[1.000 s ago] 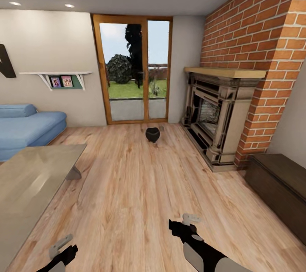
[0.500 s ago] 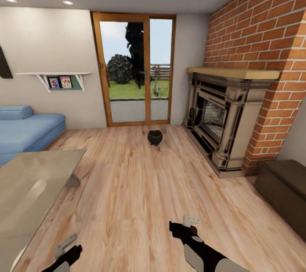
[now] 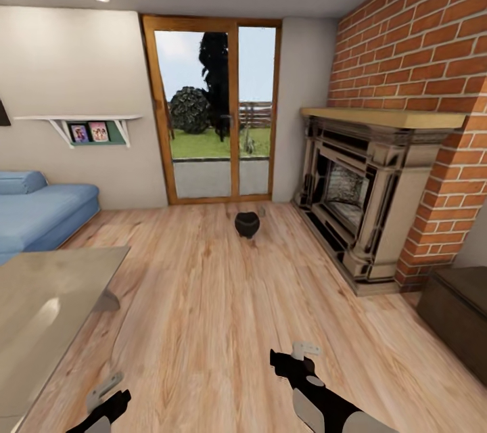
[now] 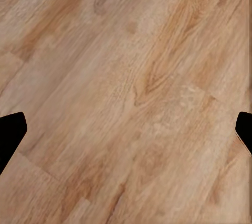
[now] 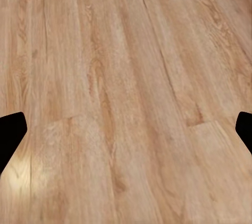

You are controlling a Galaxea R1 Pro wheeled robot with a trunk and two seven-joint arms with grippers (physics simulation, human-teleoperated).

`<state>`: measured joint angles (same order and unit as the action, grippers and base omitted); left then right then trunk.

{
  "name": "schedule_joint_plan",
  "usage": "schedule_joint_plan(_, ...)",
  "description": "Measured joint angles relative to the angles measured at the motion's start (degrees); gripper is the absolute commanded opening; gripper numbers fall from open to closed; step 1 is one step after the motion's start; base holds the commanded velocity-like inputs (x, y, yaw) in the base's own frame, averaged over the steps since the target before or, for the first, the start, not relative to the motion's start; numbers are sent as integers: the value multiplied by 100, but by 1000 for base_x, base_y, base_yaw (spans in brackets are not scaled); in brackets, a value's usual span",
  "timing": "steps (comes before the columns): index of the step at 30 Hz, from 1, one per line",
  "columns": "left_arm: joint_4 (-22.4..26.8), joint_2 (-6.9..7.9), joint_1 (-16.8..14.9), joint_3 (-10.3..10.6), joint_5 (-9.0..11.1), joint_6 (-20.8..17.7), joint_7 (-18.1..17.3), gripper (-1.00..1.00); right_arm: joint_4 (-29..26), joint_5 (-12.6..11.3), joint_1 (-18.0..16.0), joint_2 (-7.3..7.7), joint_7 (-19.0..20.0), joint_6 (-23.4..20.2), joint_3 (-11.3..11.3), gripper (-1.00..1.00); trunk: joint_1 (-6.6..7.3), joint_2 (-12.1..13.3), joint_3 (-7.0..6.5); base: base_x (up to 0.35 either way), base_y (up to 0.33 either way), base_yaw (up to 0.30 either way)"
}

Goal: Place each of the two pumpkins and all three candles from the living room inside a cabinet in the living room (use any cabinet), then make sure every cabinet is closed, and position the cauldron so it is next to a table in the living room.

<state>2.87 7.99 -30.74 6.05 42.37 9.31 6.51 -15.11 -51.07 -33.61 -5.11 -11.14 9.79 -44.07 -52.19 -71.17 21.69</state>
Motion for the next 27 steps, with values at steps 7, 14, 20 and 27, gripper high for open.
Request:
schedule_joint_plan(7,0,-5,0,1,-4,0,0,100,0,-2,0,0,0,2,0,100,0,0,0,335,0,0)
schedule_joint_plan(14,0,6,0,0,-4,0,0,100,0,-2,0,-7,0,-3,0,100,0,0,0,335,0,0)
schedule_joint_plan(20,0,0,1,4,-4,1,0,100,0,-6,0,-8,0,-10,0,100,0,0,0,335,40,0)
schedule_joint_plan(27,0,0,1,5,-4,1,0,100,0,0,0,-3,0,-2,0,100,0,0,0,335,83,0)
